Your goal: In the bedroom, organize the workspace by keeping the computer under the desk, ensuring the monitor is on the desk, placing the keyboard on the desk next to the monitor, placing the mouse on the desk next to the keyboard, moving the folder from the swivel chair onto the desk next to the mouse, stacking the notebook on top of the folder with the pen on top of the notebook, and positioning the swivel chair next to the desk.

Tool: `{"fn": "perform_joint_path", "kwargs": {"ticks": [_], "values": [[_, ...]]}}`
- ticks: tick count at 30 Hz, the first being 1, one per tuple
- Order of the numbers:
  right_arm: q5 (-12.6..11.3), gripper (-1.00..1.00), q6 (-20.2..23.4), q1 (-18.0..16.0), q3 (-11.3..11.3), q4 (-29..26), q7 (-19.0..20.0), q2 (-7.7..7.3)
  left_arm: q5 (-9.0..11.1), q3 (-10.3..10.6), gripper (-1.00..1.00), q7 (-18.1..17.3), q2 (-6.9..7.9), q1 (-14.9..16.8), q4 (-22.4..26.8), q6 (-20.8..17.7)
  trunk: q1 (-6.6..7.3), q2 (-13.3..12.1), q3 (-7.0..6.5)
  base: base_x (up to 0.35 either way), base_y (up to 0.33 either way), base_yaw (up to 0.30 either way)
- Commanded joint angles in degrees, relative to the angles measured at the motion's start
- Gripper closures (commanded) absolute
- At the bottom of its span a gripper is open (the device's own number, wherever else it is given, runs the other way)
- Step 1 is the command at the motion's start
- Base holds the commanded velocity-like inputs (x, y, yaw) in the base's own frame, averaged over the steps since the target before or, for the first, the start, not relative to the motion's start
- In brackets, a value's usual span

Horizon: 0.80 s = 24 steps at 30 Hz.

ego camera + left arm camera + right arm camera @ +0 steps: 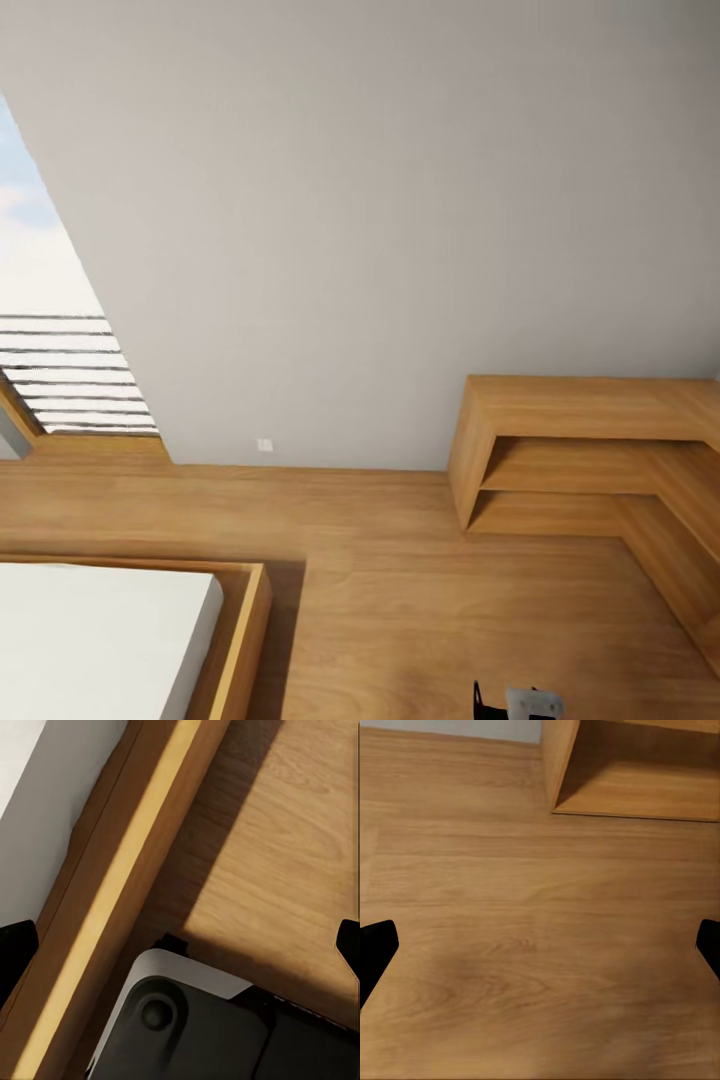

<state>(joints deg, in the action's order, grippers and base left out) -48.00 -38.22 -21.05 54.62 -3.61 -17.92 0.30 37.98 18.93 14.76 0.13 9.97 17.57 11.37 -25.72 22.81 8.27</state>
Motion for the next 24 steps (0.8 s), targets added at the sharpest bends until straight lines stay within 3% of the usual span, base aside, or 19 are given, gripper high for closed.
{"fn": "perform_joint_path", "kwargs": {"ticks": [1,10,17,24], "values": [[-0.07,-1.0,-0.02,-0.04,0.49,-0.02,-0.5,0.0,0.42,0.49,-1.0,0.36,0.03,0.05,0.01,0.23,-0.06,0.11,0.11,0.32,0.0,0.0],[-0.07,-1.0,-0.02,-0.04,0.49,0.0,-0.29,-0.03,0.42,0.49,-1.0,0.36,0.05,0.05,0.01,0.23,-0.06,0.11,-0.21,0.32,0.0,-0.086],[-0.1,-1.0,-0.02,-0.04,0.42,0.08,3.17,-0.16,0.42,0.45,-1.0,0.36,0.05,0.05,0.0,0.23,-0.06,0.11,-0.65,0.32,0.0,-0.166],[-0.08,-1.0,-0.02,-0.05,0.4,0.42,4.07,-0.21,0.42,0.41,-1.0,0.36,0.05,0.05,0.0,0.26,-0.06,0.11,-1.11,0.32,-0.009,-0.174]]}}
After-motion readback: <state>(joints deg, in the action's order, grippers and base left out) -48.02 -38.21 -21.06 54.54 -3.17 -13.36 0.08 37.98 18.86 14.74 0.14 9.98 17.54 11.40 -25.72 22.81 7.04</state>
